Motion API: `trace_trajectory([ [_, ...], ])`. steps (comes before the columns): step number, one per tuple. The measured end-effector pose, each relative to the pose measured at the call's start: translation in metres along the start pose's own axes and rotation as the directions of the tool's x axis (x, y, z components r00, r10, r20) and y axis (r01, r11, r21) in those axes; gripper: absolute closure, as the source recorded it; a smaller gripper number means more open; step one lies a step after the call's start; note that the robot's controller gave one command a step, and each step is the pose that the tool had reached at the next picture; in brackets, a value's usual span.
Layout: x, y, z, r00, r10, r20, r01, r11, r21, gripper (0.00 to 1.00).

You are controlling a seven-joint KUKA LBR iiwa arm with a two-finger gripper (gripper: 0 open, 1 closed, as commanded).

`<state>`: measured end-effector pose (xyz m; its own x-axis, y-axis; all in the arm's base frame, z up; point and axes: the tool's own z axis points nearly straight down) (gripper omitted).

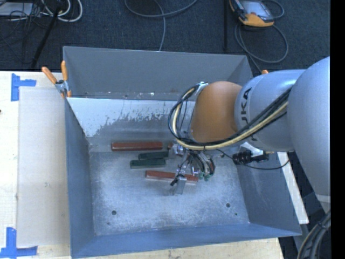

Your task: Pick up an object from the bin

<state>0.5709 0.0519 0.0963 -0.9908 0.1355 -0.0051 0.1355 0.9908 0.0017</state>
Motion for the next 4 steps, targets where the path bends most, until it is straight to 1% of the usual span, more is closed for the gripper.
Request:
trace_trajectory([
  [1,-0.012,-0.009,0.027,0.991,-0.133,-0.004,0.133,0.991,0.001,1.0],
  [3,-0.011,-0.01,0.024,0.991,-0.132,-0.007,0.132,0.991,0.001,1.0],
  [4,-0.011,-0.01,0.015,0.991,-0.132,-0.008,0.132,0.991,0.001,1.0],
])
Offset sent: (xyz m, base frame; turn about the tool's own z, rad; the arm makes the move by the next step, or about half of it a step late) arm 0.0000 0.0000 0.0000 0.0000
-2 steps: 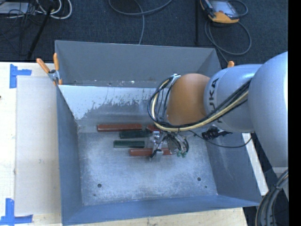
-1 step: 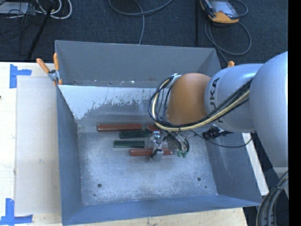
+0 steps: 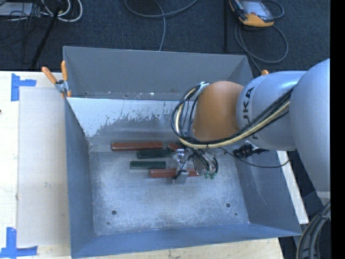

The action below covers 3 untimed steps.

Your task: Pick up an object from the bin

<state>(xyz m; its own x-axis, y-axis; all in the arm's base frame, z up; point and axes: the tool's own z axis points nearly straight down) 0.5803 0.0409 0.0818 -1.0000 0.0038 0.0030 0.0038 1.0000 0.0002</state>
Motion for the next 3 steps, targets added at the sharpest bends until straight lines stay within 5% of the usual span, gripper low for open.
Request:
trace_trajectory([
  [3,-0.001,0.0,-0.034,1.0,0.001,0.003,-0.001,1.0,0.0,1.0],
])
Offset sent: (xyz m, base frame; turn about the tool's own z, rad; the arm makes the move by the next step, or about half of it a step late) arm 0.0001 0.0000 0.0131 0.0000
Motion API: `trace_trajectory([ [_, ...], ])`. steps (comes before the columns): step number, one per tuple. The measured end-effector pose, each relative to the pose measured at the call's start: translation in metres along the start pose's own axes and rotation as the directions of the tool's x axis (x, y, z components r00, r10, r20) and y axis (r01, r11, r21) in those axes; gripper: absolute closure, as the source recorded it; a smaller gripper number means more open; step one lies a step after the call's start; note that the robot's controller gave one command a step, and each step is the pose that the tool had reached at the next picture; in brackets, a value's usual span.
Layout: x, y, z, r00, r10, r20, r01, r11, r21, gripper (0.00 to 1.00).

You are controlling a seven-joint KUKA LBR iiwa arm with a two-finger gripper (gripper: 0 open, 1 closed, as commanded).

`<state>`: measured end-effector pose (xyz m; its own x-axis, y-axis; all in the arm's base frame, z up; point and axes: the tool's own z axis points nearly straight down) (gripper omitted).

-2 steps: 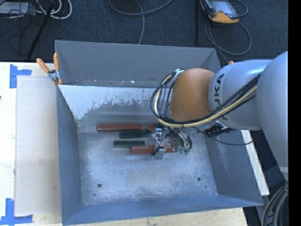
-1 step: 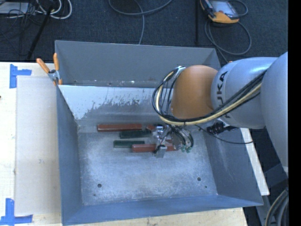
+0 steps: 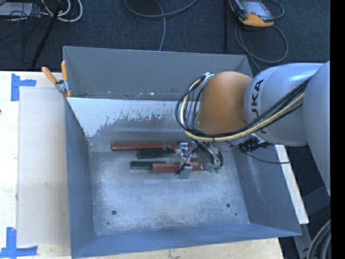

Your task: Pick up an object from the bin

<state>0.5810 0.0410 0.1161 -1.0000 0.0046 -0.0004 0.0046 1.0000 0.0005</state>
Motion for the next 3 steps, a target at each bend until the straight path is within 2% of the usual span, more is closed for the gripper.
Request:
trace_trajectory([
  [2,0.002,0.0,-0.029,1.0,0.001,-0.007,-0.001,1.0,0.0,1.0],
  [3,0.0,0.0,-0.043,1.0,0.001,0.002,-0.001,1.0,0.0,1.0],
])
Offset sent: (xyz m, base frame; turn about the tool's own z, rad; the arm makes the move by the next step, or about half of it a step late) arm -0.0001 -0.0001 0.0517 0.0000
